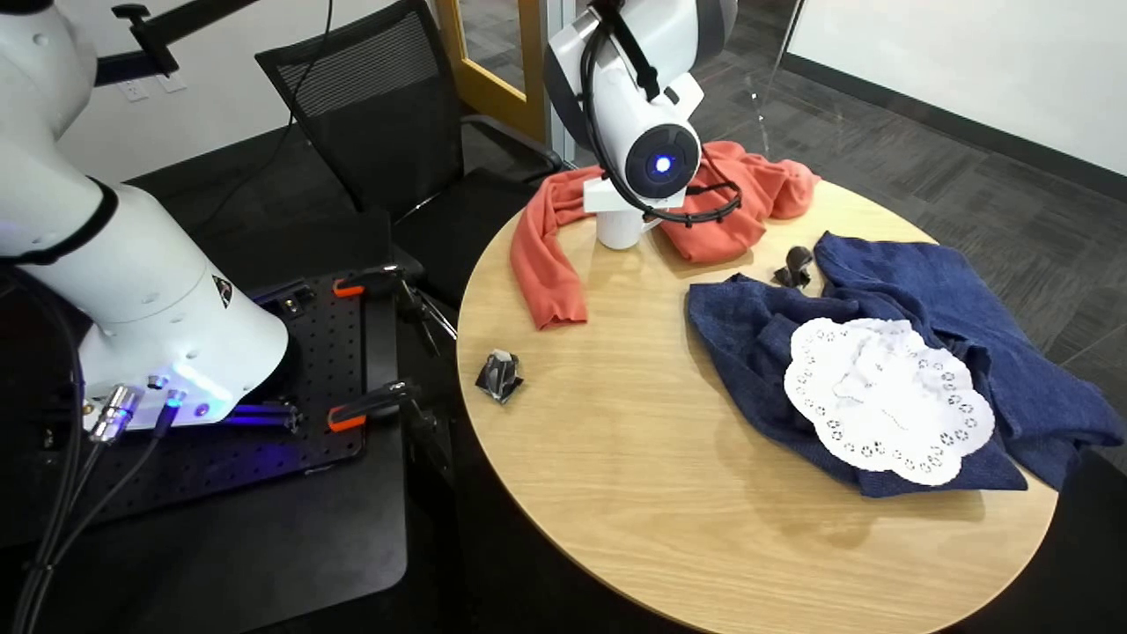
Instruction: Put the marker inside the mug cup
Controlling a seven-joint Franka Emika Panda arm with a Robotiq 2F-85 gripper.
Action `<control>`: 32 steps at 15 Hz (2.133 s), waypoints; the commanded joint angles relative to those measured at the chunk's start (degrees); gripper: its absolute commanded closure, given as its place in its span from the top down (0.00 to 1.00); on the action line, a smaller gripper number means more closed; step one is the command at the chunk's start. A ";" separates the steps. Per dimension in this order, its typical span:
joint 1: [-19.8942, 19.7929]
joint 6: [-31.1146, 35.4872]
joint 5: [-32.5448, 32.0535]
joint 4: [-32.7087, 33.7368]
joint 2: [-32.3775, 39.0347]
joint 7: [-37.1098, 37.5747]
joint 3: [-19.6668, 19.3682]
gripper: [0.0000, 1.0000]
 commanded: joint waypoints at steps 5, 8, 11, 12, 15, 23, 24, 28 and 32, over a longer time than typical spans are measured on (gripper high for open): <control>1.33 -3.56 -0.14 6.67 3.82 0.24 -1.85 0.05; 1.36 -3.44 -0.04 7.10 5.75 0.24 -1.98 0.05; 1.28 -3.43 -0.04 7.47 7.28 0.24 -2.21 0.05; 1.28 -3.37 -0.02 7.62 7.73 0.24 -2.32 0.05; 1.30 -3.09 -0.06 8.28 8.98 0.24 -2.72 0.05; 2.00 -0.48 0.26 9.15 12.19 0.24 -3.69 0.05; 2.17 -0.02 0.32 9.17 12.43 0.25 -3.82 0.05; 2.70 0.62 0.08 8.95 12.35 0.26 -3.99 0.58; 3.51 0.65 -0.71 8.72 9.26 0.26 -3.90 0.89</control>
